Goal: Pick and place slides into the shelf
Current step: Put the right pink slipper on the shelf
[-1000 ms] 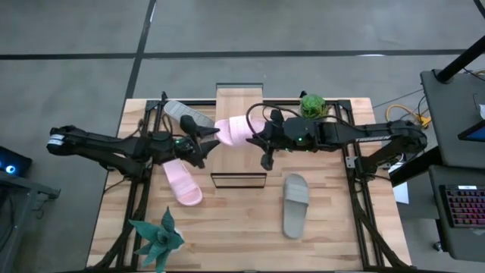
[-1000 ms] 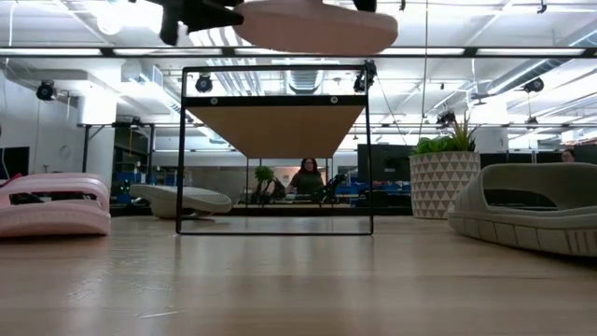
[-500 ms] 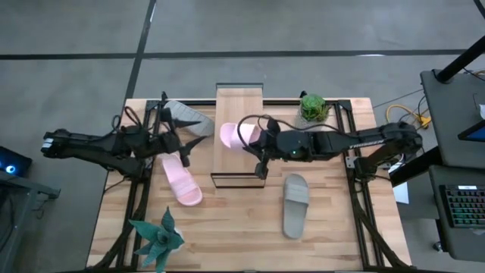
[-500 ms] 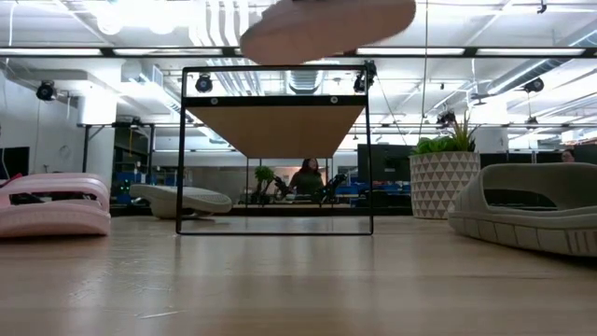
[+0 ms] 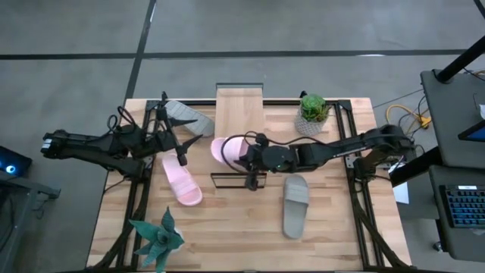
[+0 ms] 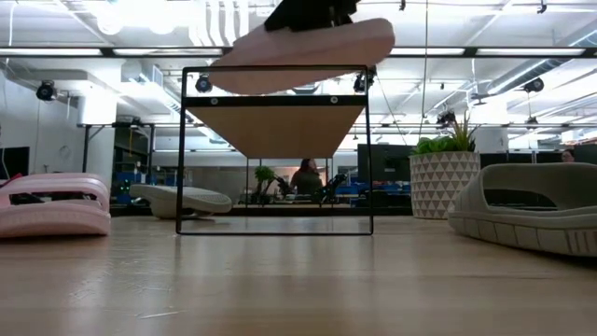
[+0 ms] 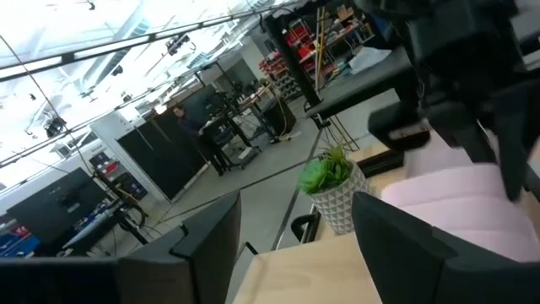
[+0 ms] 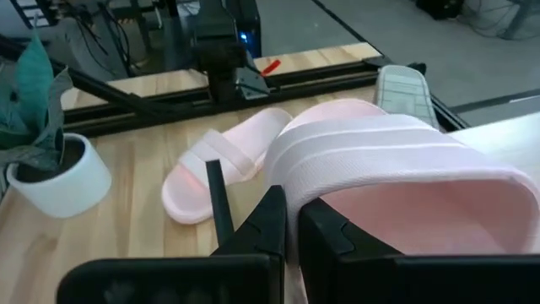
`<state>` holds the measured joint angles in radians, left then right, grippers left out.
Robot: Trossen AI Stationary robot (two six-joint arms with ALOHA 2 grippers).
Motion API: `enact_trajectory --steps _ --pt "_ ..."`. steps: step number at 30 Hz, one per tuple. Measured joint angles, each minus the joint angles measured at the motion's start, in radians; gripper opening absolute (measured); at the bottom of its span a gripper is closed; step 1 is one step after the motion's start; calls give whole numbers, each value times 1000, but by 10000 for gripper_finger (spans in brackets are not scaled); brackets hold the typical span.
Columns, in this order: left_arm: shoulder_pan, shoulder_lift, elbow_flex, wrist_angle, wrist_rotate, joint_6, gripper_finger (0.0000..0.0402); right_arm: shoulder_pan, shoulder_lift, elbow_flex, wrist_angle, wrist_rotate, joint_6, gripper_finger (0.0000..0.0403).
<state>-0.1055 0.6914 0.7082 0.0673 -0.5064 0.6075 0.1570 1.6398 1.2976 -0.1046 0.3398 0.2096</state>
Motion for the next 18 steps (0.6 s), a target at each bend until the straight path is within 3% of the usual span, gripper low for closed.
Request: enact_trajectory --steps 14,18 --pt "0 10 -1 -7 0 1 211 8 16 -80 112 -34 3 9" --pt "0 17 -1 -8 0 2 211 8 14 -117 180 -97 10 9"
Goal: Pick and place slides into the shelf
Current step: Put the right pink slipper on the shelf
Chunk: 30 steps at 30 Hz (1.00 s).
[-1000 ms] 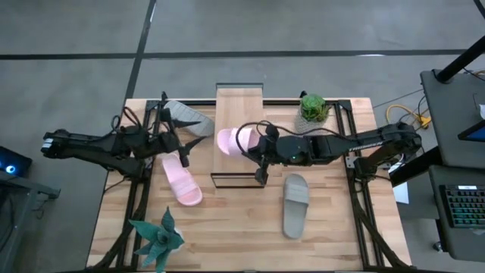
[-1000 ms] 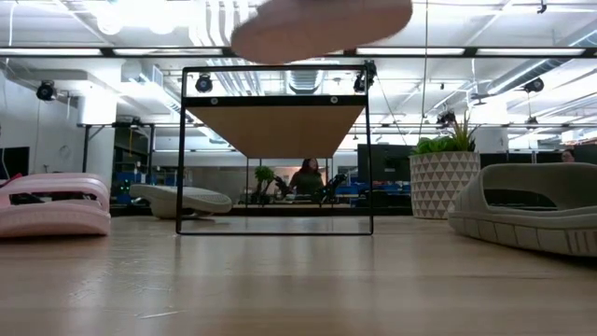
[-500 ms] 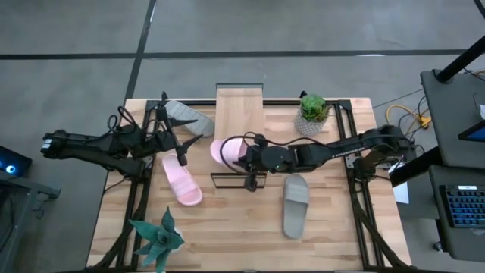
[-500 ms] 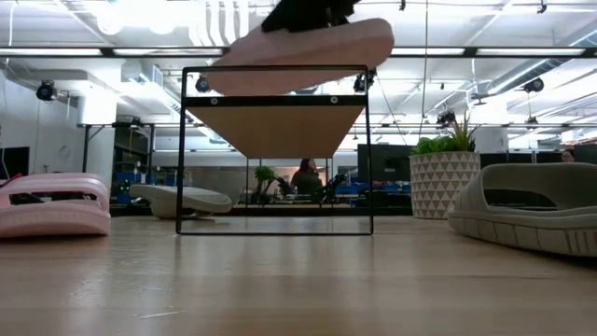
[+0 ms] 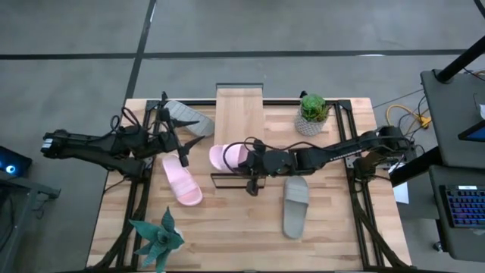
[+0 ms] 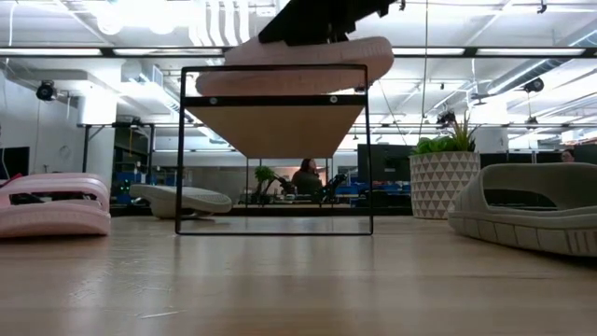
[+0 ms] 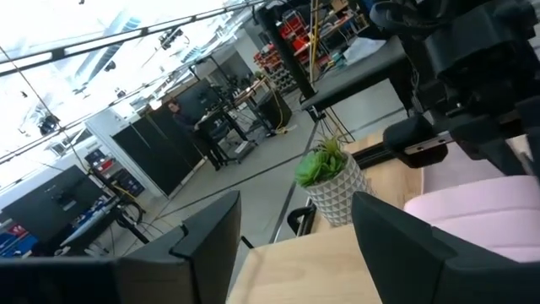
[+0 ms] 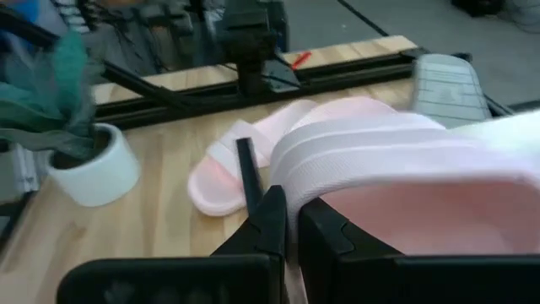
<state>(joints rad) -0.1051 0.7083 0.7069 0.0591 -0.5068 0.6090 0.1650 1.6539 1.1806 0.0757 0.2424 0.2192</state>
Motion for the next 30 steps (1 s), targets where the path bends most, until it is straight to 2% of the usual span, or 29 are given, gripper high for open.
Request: enact_trajectory --steps 8,14,21,30 --pt "0 22 0 4 -1 9 211 -10 -3 -45 30 -22 -12 9" --pt "0 41 0 4 -2 9 211 -48 -5 -65 83 -137 -13 9" --pt "-1 57 0 8 -6 10 211 -67 -6 -82 100 -198 -6 9" --pt "-1 54 0 11 -8 10 211 -70 -7 -83 97 -219 48 15"
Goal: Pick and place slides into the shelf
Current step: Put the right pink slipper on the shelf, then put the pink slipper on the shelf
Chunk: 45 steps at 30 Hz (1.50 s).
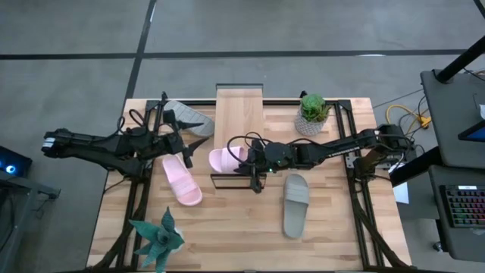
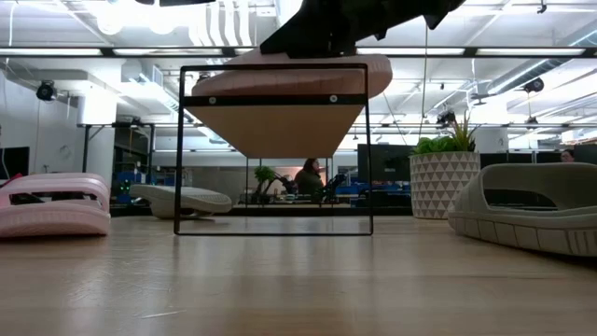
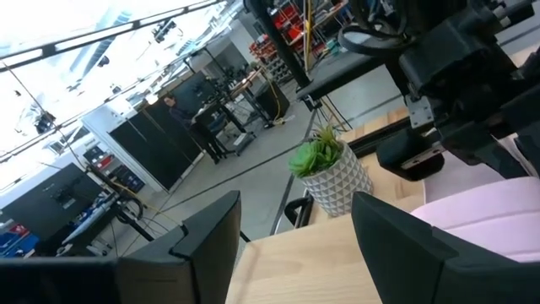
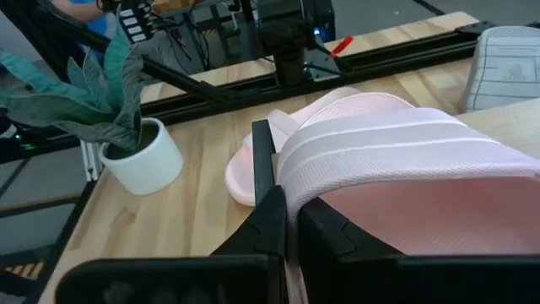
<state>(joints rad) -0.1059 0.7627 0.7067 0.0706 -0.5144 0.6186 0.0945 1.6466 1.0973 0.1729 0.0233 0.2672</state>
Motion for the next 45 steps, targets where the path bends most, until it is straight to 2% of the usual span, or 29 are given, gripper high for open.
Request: enact_trajectory --steps 4,11,17,22,29,36,39,45 --pt "0 1 0 5 0 0 211 -5 0 -1 -9 -9 15 48" --pt "0 6 0 1 0 0 211 -5 -4 -1 -33 -12 30 136" --pt "1 12 2 2 0 0 211 -6 -4 50 -132 -11 78 189" --pt "1 11 2 0 0 0 211 -5 -12 127 -271 -9 79 207" --pt "1 4 2 -2 1 0 211 0 -33 256 -528 0 66 209" --pt "0 12 3 -2 1 -62 211 62 -109 285 -593 34 2 209" --pt "-1 14 3 -10 2 -64 211 104 -176 282 -595 108 -55 209" --pt "-1 41 2 -3 2 -64 211 249 -288 227 -611 524 -257 209"
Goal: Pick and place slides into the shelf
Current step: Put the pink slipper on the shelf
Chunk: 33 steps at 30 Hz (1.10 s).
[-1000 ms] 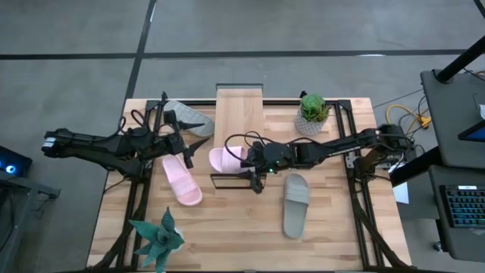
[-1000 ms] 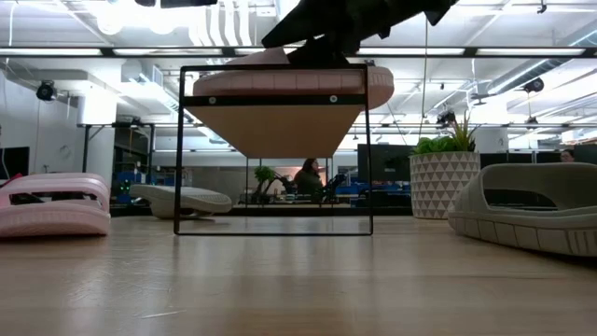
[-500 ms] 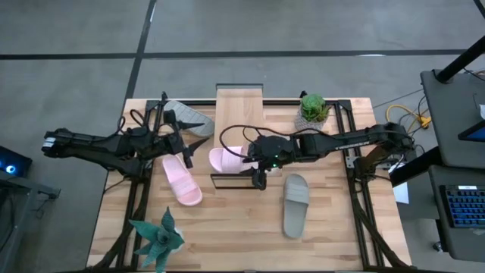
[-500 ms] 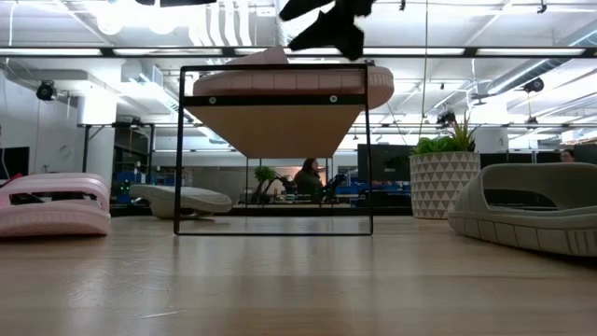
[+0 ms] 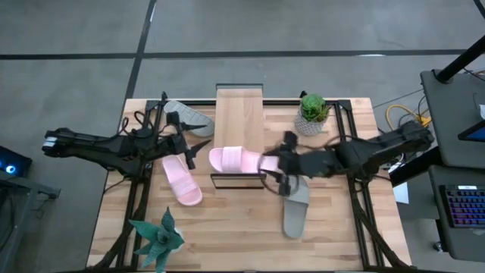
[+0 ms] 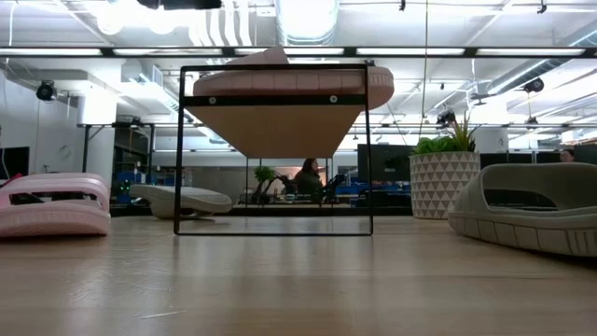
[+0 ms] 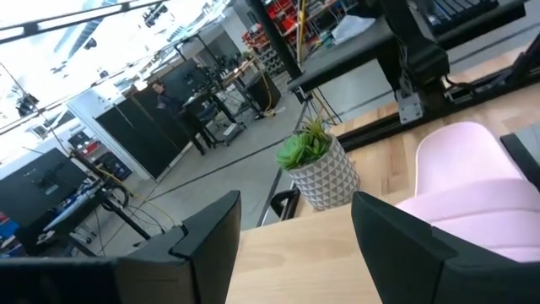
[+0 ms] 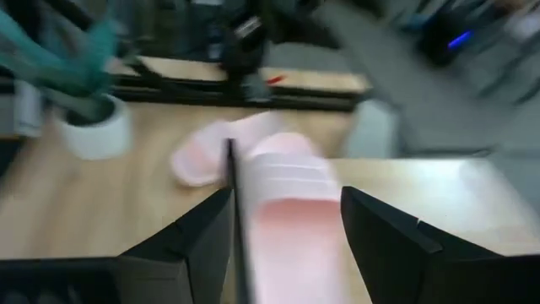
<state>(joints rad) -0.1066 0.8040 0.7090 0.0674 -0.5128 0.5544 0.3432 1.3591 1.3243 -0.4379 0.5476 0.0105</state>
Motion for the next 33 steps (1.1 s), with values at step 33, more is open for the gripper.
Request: enact_trajectory --steps 33 --pt "0 134 42 48 -33 26 211 -50 -75 -347 140 178 109 198"
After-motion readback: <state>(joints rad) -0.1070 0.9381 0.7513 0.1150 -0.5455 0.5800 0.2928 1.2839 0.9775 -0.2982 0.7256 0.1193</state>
